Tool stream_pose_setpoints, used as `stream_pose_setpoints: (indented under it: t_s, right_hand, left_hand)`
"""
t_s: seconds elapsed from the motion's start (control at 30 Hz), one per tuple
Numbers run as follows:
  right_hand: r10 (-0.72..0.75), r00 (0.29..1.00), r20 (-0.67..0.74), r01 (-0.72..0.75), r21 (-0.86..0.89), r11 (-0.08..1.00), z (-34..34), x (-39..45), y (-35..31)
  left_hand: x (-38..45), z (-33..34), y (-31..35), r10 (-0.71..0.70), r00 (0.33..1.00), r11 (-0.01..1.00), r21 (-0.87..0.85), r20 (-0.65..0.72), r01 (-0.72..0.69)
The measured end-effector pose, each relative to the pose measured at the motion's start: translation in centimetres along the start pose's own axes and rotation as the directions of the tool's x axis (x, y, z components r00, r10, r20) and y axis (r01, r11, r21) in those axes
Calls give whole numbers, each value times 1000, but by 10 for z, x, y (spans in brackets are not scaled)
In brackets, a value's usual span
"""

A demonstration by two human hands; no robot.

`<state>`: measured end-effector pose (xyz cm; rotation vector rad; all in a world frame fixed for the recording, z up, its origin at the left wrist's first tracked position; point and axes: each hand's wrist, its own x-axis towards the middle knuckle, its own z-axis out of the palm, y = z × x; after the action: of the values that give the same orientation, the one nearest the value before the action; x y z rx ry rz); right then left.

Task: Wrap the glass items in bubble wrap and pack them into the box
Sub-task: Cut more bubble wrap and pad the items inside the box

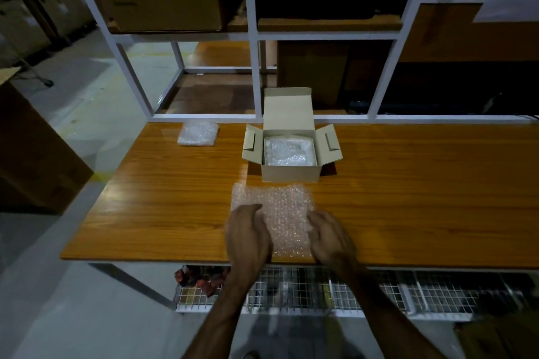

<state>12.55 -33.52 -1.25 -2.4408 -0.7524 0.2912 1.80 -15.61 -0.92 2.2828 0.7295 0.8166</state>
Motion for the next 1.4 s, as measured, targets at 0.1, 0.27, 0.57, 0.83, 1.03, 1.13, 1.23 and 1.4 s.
stream_pose_setpoints:
  t_s: [0.1, 0.27, 0.57, 0.83, 1.03, 1.13, 1.23, 1.4]
  right_hand:
    - [-178, 984, 9, 177, -169, 970, 14, 6, -21]
    - [-154, 952, 263, 231, -293, 928, 31, 17, -48]
    - [-235, 971, -46, 219, -224, 950, 52, -4, 11]
    - [-102, 993, 63, 115, -251, 961, 28, 1, 23]
    - [-88, 993, 72, 105, -275, 956, 21, 11, 24]
    - [-88, 995, 49, 96, -224, 970, 18, 13, 24]
    - [-89, 995, 33, 93, -184, 978, 17, 18, 30]
    - [-105, 993, -55, 111, 127, 986, 17, 19, 40]
  left_hand:
    - [7, -1, -29, 27, 979, 943, 320, 202, -92]
    - [-9, -9, -44, -94, 848, 860, 471, 522, -195]
    - [-13, -17, -37, -319, 916, 795, 595, 244, 119]
    - [15, -27, -20, -617, 780, 744, 404, 107, 533]
    - [11, -15, 6, -369, 929, 928, -72, -21, 366]
    - [-2, 1, 47, -170, 985, 982, -90, -33, 167]
    - [-16, 20, 81, -91, 992, 993, -72, 87, 97]
    - [-23, 49, 91, 94, 900, 994, -97, 425, -57]
